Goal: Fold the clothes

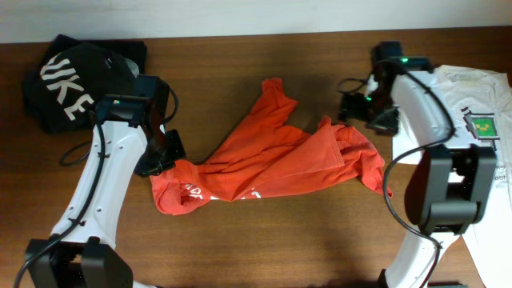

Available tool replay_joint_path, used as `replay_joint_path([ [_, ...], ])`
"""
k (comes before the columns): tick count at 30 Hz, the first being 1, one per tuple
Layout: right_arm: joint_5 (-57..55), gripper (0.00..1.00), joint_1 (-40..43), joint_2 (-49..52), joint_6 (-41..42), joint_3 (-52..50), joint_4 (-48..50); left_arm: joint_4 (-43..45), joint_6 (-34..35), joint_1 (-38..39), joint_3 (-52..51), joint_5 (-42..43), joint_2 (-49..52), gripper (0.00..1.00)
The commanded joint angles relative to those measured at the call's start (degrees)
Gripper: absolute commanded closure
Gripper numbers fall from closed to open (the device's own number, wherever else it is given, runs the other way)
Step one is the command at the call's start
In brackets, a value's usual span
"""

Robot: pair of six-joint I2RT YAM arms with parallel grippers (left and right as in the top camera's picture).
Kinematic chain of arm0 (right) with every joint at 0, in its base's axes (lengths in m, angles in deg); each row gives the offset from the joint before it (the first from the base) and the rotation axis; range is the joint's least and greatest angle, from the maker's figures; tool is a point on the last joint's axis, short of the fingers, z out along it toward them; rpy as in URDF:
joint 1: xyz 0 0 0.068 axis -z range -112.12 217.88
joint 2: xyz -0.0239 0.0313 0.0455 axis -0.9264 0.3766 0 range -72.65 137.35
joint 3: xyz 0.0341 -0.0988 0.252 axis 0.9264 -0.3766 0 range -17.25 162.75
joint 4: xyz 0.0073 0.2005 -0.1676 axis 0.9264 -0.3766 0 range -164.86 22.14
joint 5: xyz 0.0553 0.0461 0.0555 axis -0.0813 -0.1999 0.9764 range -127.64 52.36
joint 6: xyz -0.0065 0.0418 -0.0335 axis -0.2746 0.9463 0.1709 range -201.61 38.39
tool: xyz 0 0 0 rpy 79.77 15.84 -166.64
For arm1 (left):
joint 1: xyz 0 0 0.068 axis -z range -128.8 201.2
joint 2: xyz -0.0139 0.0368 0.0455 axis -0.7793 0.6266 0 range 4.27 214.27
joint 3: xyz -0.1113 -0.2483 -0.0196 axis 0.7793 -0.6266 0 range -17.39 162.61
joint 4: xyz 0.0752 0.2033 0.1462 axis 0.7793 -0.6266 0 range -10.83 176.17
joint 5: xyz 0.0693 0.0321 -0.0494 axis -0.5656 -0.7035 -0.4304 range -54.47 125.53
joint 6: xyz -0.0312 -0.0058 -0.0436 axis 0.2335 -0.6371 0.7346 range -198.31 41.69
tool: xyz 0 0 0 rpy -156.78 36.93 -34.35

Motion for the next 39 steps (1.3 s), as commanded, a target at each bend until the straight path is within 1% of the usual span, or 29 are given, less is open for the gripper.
replay_joint_path([
  [1, 2.10, 0.34, 1.62, -0.39, -1.81, 1.11, -7.91, 0.09, -0.72, 0.07, 0.15, -0.57, 0.42, 0.99],
  [4, 1.88, 0.34, -0.42, -0.39, -4.02, 0.81, -12.41, 0.00, -0.74, 0.07, 0.15, -0.57, 0.42, 0.99],
  [5, 1.90, 0.33, -1.25, -0.39, -5.66, -0.87, -12.52, -0.22, -0.74, 0.07, 0.15, -0.57, 0.42, 0.99],
  [8, 2.10, 0.30, -4.42, -0.39, -7.41, -9.68, -3.41, -0.35, -0.72, 0.07, 0.15, -0.57, 0.42, 0.99],
  [10, 2.03, 0.28, -7.13, -0.37, -12.17, -14.43, 4.13, -0.35, -0.74, 0.07, 0.13, -0.59, 0.42, 0.99],
  [14, 1.88, 0.29, -8.22, -0.31, -13.35, -18.82, 9.90, -0.35, -0.74, 0.07, 0.13, -0.59, 0.42, 0.99],
  [17, 1.86, 0.34, -8.22, -0.31, -13.33, -18.99, 10.60, -0.35, -0.74, 0.07, 0.13, -0.59, 0.42, 0.99],
  [19, 0.11, 0.36, -8.15, -0.31, -13.33, -18.47, 10.67, -0.35, -0.74, 0.07, 0.15, -0.59, 0.42, 0.99],
  [21, -2.45, 0.35, -8.15, -0.31, -13.31, -15.04, 6.97, -0.15, -0.74, 0.07, 0.13, -0.59, 0.42, 0.99],
  [23, -2.47, 0.35, -8.17, -0.31, -13.64, -10.84, 3.13, 0.24, -0.74, 0.07, 0.13, -0.59, 0.42, 0.99],
  [24, -2.05, 0.35, -8.17, -0.31, -14.43, -10.73, 2.49, 0.28, -0.74, 0.07, 0.15, -0.59, 0.42, 0.99],
  [28, 0.35, 0.36, -8.55, -0.28, -14.64, -16.24, 6.82, 0.07, -0.74, 0.07, 0.13, -0.59, 0.42, 0.98],
  [31, 1.03, 0.42, -9.03, -0.28, -14.62, -17.35, 8.46, 0.09, -0.74, 0.07, 0.13, -0.59, 0.42, 0.98],
  [33, 1.68, 0.49, -9.31, -0.28, -14.62, -17.35, 8.68, 0.11, -0.74, 0.07, 0.13, -0.59, 0.42, 0.98],
  [38, 1.60, 0.50, -9.25, -0.31, -15.93, -17.31, 10.43, 0.22, -0.74, 0.07, 0.13, -0.59, 0.42, 0.99],
  [39, -0.09, 0.50, -9.25, -0.31, -16.15, -17.07, 10.29, 0.31, -0.74, 0.07, 0.13, -0.59, 0.42, 0.98],
])
